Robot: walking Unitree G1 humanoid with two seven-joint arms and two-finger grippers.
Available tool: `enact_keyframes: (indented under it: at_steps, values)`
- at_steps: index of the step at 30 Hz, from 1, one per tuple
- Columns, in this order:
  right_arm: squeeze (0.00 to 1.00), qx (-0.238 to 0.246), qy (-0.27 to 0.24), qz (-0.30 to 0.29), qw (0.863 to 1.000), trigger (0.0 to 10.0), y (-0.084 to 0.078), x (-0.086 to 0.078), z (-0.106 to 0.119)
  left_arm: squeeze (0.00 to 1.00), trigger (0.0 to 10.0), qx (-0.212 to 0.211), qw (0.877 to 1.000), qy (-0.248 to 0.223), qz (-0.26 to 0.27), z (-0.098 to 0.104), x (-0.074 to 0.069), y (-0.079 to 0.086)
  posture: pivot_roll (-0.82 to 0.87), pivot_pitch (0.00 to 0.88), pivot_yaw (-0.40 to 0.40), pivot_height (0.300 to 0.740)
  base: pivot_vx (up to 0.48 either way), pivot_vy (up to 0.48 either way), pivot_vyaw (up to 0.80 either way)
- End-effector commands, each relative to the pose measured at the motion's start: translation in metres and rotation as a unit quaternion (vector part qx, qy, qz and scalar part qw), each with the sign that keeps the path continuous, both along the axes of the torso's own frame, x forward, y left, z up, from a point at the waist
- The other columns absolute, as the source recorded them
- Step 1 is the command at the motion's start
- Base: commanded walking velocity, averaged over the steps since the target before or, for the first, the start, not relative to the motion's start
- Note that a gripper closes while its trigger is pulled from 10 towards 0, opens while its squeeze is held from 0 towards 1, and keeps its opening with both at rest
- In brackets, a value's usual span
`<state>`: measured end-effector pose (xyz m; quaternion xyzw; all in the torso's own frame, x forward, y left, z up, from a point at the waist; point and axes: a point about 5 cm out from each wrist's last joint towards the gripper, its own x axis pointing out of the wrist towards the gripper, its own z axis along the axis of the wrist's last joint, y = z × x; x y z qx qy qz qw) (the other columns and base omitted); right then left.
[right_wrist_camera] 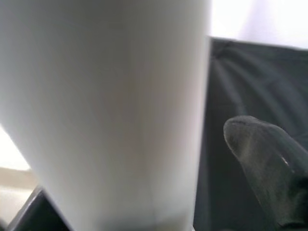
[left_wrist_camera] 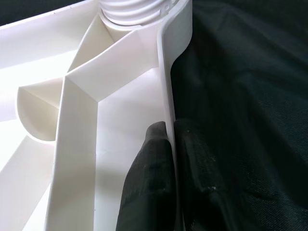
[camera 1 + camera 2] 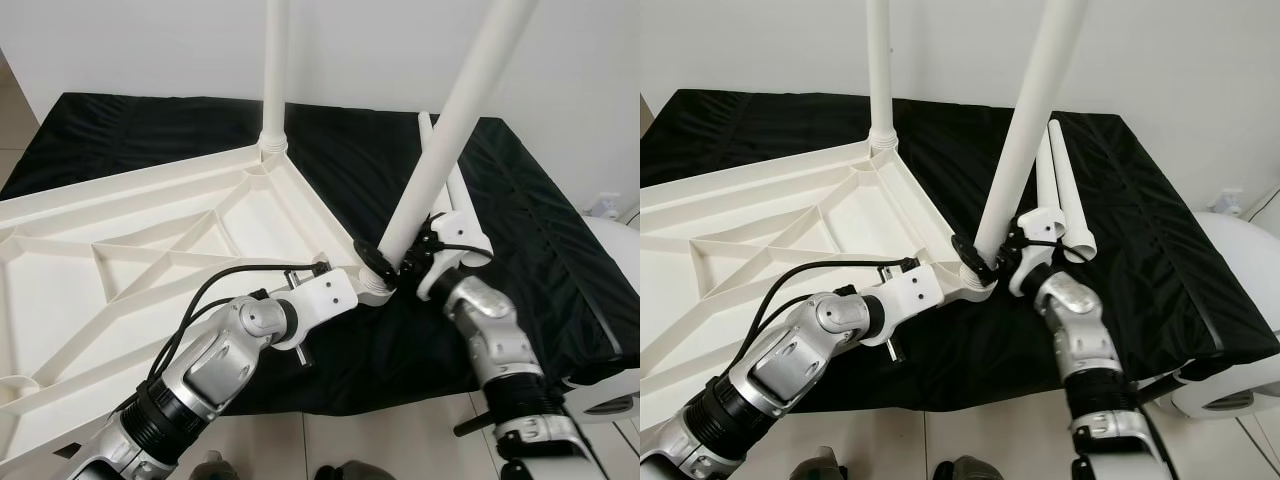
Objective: Building children table
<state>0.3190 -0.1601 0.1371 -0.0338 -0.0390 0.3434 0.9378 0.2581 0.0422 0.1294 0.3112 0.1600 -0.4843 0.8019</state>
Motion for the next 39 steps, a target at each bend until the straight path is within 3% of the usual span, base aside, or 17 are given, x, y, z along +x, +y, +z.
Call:
enact_keyframes:
  at_steps: [1,2,12,13,14,15,16,17,26,34,35,36,37,39]
  values:
    - [0.0,0.002,0.003,-0.004,1.0,10.0,-0.009,0.001,0.001,0.0,10.0,-0.009,0.999,-0.031,-0.021,0.01,-0.001,-0.007,0.03,0.0,-0.086,0.74,0.0,0.0,0.0]
    - [0.0,-0.02,0.017,0.041,0.999,10.0,-0.013,0.006,-0.001,0.0,10.0,-0.01,0.999,-0.032,-0.02,0.011,0.001,-0.007,0.04,0.0,-0.084,0.74,0.0,0.0,0.0]
    - [0.0,-0.034,0.041,0.105,0.993,10.0,-0.014,0.014,-0.003,0.0,10.0,-0.01,0.999,-0.035,-0.013,0.014,0.003,-0.005,0.06,0.0,-0.086,0.74,0.0,0.0,0.0]
    - [0.0,-0.03,0.044,0.115,0.992,9.1,-0.013,0.014,-0.003,0.0,10.0,-0.01,0.999,-0.035,-0.013,0.014,0.003,-0.004,0.06,0.0,-0.088,0.74,0.0,0.0,0.0]
    - [0.0,-0.03,0.044,0.115,0.992,9.1,-0.013,0.014,-0.003,0.0,10.0,-0.01,0.999,-0.035,-0.013,0.014,0.003,-0.004,0.06,0.0,-0.088,0.74,0.0,0.0,0.0]
    - [0.0,-0.027,0.046,0.121,0.991,4.9,-0.012,0.014,-0.003,0.0,10.0,-0.009,0.999,-0.035,-0.011,0.013,0.003,-0.004,0.06,0.0,-0.087,0.74,0.0,0.0,0.0]
    - [0.0,-0.027,0.046,0.121,0.991,4.9,-0.012,0.014,-0.003,0.0,10.0,-0.009,0.999,-0.035,-0.011,0.013,0.003,-0.004,0.06,0.0,-0.087,0.74,0.0,0.0,0.0]
    - [0.0,-0.024,0.048,0.125,0.991,0.0,-0.012,0.014,-0.004,0.0,10.0,-0.009,0.999,-0.034,-0.01,0.013,0.003,-0.003,0.06,0.0,-0.087,0.74,0.0,0.0,0.0]
    - [0.0,-0.008,0.055,0.163,0.985,0.0,-0.015,0.01,-0.005,0.0,10.0,-0.008,0.999,-0.032,-0.011,0.013,0.002,-0.003,0.05,0.0,-0.084,0.74,0.0,0.0,0.0]
    - [0.0,-0.015,0.052,0.156,0.986,0.0,-0.021,0.009,-0.008,0.0,10.0,-0.01,0.999,-0.032,-0.014,0.013,0.002,-0.005,0.04,0.0,-0.084,0.74,0.0,0.0,0.0]
    - [0.0,-0.018,0.053,0.147,0.988,5.8,-0.022,0.009,-0.009,0.0,10.0,-0.01,0.999,-0.032,-0.014,0.013,0.002,-0.005,0.04,0.0,-0.085,0.74,0.0,0.0,0.0]
    - [0.0,-0.019,0.054,0.142,0.988,5.8,-0.022,0.009,-0.01,0.0,10.0,-0.011,0.999,-0.032,-0.014,0.013,0.002,-0.005,0.04,0.0,-0.085,0.74,0.0,0.0,0.0]
    - [0.0,-0.015,0.058,0.137,0.989,10.0,-0.021,0.009,-0.011,0.0,10.0,-0.011,0.999,-0.032,-0.014,0.013,0.002,-0.005,0.04,0.0,-0.085,0.74,0.0,0.0,0.0]
    - [0.0,-0.011,0.06,0.133,0.989,10.0,-0.02,0.009,-0.011,0.0,10.0,-0.011,0.999,-0.032,-0.014,0.013,0.002,-0.005,0.04,0.0,-0.087,0.74,0.0,0.0,0.0]
